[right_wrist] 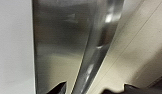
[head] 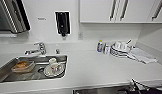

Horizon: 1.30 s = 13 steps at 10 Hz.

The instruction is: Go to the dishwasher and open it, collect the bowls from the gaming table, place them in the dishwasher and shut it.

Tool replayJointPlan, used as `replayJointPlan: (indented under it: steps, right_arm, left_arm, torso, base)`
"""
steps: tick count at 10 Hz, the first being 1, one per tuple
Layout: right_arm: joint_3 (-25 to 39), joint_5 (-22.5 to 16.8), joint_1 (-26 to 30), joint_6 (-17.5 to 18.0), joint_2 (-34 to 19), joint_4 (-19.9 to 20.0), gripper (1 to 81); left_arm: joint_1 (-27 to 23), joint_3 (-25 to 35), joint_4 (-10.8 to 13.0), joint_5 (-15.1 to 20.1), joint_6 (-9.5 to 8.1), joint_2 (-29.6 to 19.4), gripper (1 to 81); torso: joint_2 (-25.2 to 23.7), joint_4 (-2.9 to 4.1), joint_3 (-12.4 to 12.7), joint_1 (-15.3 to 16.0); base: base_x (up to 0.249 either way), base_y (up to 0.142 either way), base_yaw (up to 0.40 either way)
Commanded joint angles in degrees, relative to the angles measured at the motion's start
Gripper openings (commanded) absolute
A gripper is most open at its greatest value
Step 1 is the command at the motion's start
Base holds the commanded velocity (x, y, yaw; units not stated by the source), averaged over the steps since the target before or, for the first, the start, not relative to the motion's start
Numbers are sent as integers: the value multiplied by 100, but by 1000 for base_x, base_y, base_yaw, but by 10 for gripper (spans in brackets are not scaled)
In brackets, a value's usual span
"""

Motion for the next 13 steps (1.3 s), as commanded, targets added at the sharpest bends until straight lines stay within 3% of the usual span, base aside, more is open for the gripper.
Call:
replayJointPlan:
  steps: [1,6,9,13]
  right_arm:
    - [80,-210,541,23,-21,90,811]
    - [204,-202,348,23,5,38,811]
    - [-260,-210,357,24,461,38,811]
    - [-691,-368,199,32,691,-94,811]
  left_arm:
    - [-343,99,110,70,17,-299,811]
    - [-343,81,137,70,17,-281,811]
    - [-343,46,145,70,17,-203,811]
    - [-335,-68,110,70,17,-88,811]
  torso:
    - [0,0,0,0]
    - [0,0,-2,0]
    - [0,0,-2,0]
    - [0,0,-2,0]
  base:
    - [0,0,0]
    - [0,0,0]
    - [0,0,0]
    - [0,0,0]
